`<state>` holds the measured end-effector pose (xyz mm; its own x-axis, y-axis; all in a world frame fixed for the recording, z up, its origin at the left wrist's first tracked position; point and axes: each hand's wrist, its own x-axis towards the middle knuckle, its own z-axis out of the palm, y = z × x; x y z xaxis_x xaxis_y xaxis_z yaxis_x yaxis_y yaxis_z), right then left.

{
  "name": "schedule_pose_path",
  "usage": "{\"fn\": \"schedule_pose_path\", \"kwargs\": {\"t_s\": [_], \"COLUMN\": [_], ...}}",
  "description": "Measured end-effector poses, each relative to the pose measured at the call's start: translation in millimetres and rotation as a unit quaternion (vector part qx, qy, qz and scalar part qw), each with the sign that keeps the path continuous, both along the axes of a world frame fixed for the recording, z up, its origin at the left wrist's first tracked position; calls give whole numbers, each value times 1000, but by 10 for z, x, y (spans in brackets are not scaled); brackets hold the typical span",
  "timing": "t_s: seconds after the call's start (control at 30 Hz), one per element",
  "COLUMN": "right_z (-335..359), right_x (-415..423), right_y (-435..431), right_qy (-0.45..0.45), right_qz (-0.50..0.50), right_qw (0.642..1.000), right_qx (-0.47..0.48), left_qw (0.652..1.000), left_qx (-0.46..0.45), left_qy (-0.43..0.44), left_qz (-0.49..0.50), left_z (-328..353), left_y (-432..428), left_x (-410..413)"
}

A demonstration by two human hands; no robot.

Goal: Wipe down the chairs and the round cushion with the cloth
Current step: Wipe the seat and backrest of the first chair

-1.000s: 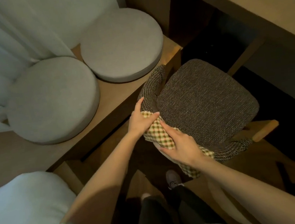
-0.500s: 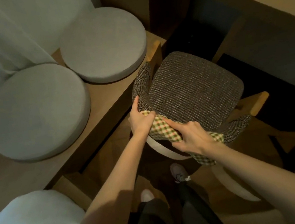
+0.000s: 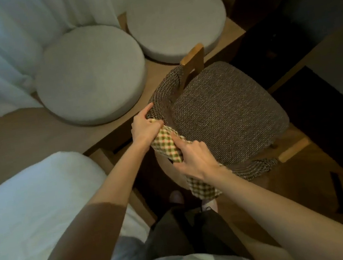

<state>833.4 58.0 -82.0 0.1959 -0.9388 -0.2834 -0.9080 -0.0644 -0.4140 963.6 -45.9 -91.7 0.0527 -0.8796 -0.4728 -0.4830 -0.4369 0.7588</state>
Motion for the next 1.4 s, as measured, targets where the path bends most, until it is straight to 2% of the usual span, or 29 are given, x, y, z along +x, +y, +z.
{"fn": "schedule_pose_path", "kwargs": {"t_s": [0.17, 0.23, 0.33, 0.4, 0.5, 0.6, 0.67, 0.73, 0.93, 1.13, 1.4], "right_z": [-47, -49, -14, 25, -42, -162, -232, -253, -60, 588, 1137], "right_x": [430, 485, 410, 298, 198, 226, 222, 172, -169, -1168, -2359], "right_y": [20, 38, 76, 40, -133, -300, -388, -450, -548, -733, -844], "right_qy": [-5, -17, -60, -114, -163, -216, -170, -133, -104, -133, -217], "right_qz": [24, 25, 17, -5, -70, -178, -143, -101, 40, 134, 93], "right_qw": [1000, 1000, 998, 993, 976, 901, 905, 926, 955, 963, 967], "right_qx": [-6, -4, -13, 9, 126, 331, 364, 339, 276, 193, 91], "left_qw": [999, 997, 993, 994, 999, 998, 995, 993, 989, 961, 939], "left_qx": [-25, -65, -120, -106, -39, -22, -33, -56, -112, -183, -247], "left_qy": [-35, -43, 3, 34, 31, 4, -2, -14, -40, -34, 48], "left_qz": [20, 14, 10, 14, 18, 66, 95, 105, 85, 203, 233], "left_z": [76, 116, 182, 204, 182, 169, 177, 200, 449, 887, 1465], "left_y": [111, 161, 257, 341, 509, 632, 682, 701, 800, 1087, 1252], "left_x": [402, 531, 722, 810, 803, 710, 652, 609, 333, -521, -1734]}}
